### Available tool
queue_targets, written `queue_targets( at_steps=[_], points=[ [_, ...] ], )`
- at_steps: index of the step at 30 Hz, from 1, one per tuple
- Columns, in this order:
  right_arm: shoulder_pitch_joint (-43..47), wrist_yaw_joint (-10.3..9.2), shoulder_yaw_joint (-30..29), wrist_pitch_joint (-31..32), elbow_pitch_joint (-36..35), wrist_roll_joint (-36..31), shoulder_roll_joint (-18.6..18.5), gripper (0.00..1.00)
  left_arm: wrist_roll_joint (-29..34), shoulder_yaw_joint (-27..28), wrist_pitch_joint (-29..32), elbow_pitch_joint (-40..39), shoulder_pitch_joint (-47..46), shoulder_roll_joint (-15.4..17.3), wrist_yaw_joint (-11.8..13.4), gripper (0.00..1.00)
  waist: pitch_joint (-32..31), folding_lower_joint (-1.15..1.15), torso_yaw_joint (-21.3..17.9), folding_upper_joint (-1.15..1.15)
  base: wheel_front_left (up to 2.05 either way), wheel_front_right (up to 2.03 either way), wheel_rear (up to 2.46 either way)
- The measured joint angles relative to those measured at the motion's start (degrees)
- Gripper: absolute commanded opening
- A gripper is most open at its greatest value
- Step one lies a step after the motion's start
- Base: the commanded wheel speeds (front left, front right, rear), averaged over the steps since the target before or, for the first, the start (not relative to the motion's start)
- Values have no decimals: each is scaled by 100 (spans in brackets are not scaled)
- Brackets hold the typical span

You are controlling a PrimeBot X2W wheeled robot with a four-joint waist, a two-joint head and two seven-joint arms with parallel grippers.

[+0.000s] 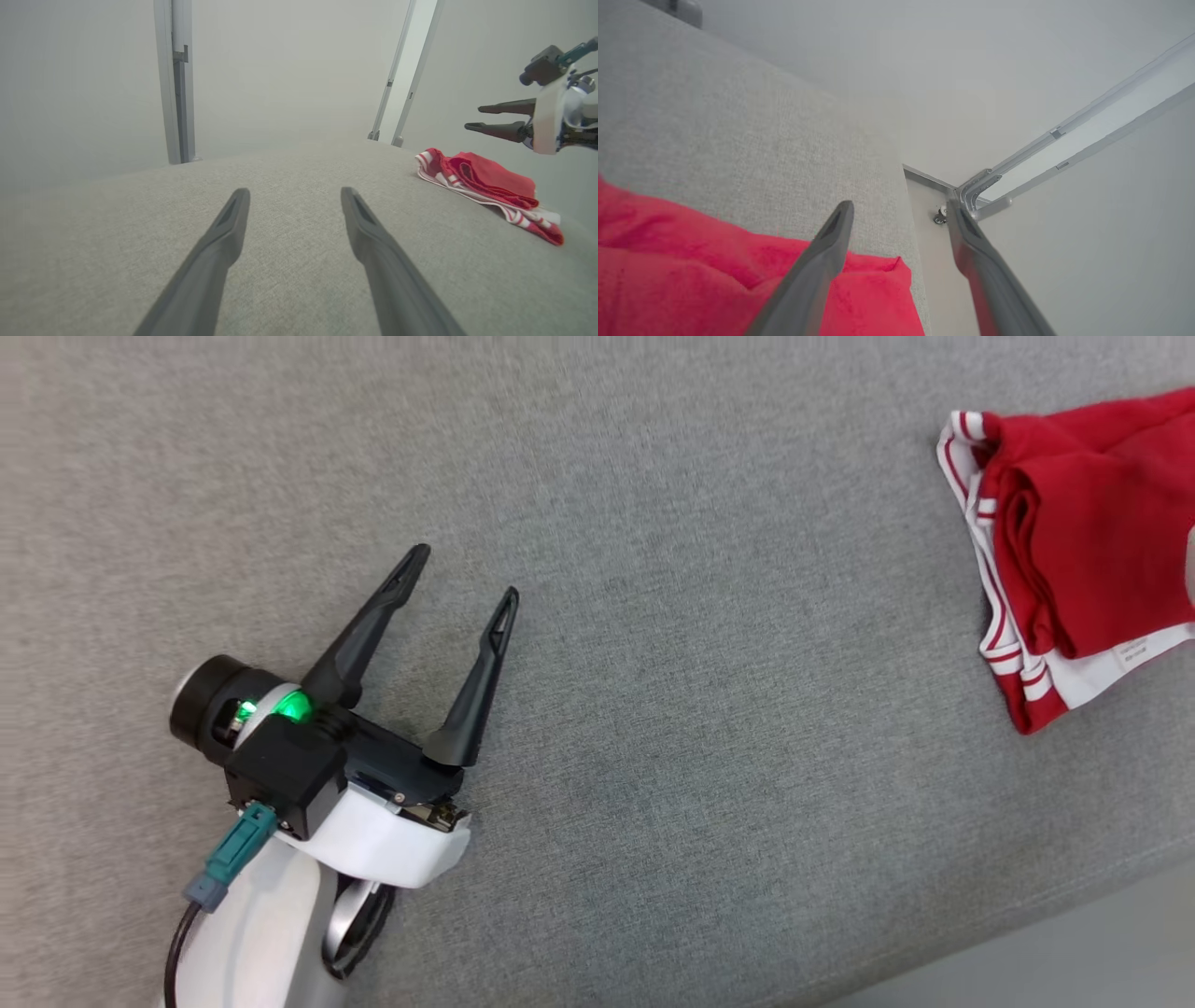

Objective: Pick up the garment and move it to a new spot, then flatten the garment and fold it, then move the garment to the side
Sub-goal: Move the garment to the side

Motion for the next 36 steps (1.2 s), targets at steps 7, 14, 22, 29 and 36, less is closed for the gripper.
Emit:
queue_targets(
  at_steps=[7, 14, 22, 29, 36],
  points=[
    [592, 0, 633, 0, -957, 1073, 99, 100, -36, 282, 1, 203, 307, -539, 0, 100, -1053, 0, 305, 0, 0, 0, 0],
    [1691, -1, 686, 1, -2086, 1686, 444, 100, 23, 853, 0, 386, 656, -722, 4, 100, -1804, 0, 677, 0, 0, 0, 0],
    [2987, -1, 683, 0, -3190, 1493, 925, 100, -171, 1224, 1, 688, 1150, -770, 261, 100, -2495, 0, 1173, 0, 0, 0, 0],
    [3974, -1, 455, 0, -3801, 1469, 1497, 100, -266, 1068, 1, 793, 1465, -780, 443, 100, -2930, 0, 1566, 0, 0, 0, 0],
    [4576, -1, 491, 0, -4235, 1303, 1690, 100, -324, 1056, 0, 758, 1720, -779, 544, 100, -3164, 0, 1768, 0, 0, 0, 0]
  ],
)
